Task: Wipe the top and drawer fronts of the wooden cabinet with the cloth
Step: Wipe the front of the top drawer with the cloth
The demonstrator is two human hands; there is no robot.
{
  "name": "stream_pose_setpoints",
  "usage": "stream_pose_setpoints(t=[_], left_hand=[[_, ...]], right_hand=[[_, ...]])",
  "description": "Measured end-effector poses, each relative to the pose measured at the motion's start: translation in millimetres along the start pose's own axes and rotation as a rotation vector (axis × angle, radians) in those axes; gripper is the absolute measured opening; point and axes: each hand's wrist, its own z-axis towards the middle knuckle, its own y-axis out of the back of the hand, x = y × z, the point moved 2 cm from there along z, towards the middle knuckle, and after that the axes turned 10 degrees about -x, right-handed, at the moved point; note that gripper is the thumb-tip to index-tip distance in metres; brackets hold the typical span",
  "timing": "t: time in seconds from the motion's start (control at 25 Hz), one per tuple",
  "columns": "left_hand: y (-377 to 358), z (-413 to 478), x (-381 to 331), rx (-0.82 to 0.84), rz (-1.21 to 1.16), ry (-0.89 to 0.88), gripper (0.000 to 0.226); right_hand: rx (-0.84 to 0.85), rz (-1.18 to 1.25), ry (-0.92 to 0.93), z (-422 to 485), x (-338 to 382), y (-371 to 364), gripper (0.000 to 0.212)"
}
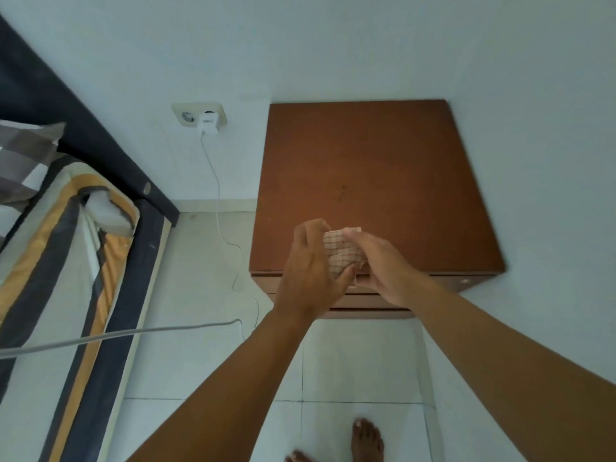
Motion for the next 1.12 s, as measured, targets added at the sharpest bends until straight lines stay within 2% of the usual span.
stream_pose_setpoints(t=[0.12,0.2,0.28,0.36,0.48,0.56,0.76,0.92,1.12], left_hand=[[-8,-11,-2,0.018,-0.06,-0.088,0.054],[-1,-24,11,-0.022,-0.032,-0.034,0.046],[7,-37,31,-0.011,0.098,0.039,0.044],[13,-51,50,0.079,0.321,0.109,0.044],[17,-75,69,0.228,0.525,0.275,0.053],[18,-88,78,0.285,0.561,0.331,0.056],[23,-89,97,0.261,0.583,0.335,0.071],[22,-86,105,0.381,0.564,0.27,0.079],[21,-72,112,0.387,0.637,0.262,0.08]], right_hand=[[-0.176,0.039,-0.008,2,-10,19,0.022],[-0.342,-0.044,0.067,1,-19,35,0.018],[-0.481,-0.217,0.145,-9,-29,53,0.019],[-0.53,-0.493,0.227,-25,-46,64,0.027],[-0.541,-1.171,0.401,-47,-79,68,0.036],[-0.556,-1.368,0.459,-50,-101,67,0.053],[-0.614,-1.476,0.624,-42,-116,51,0.063],[-0.577,-1.508,0.569,-28,-117,47,0.069],[-0.558,-1.56,0.525,-22,-116,45,0.072]])
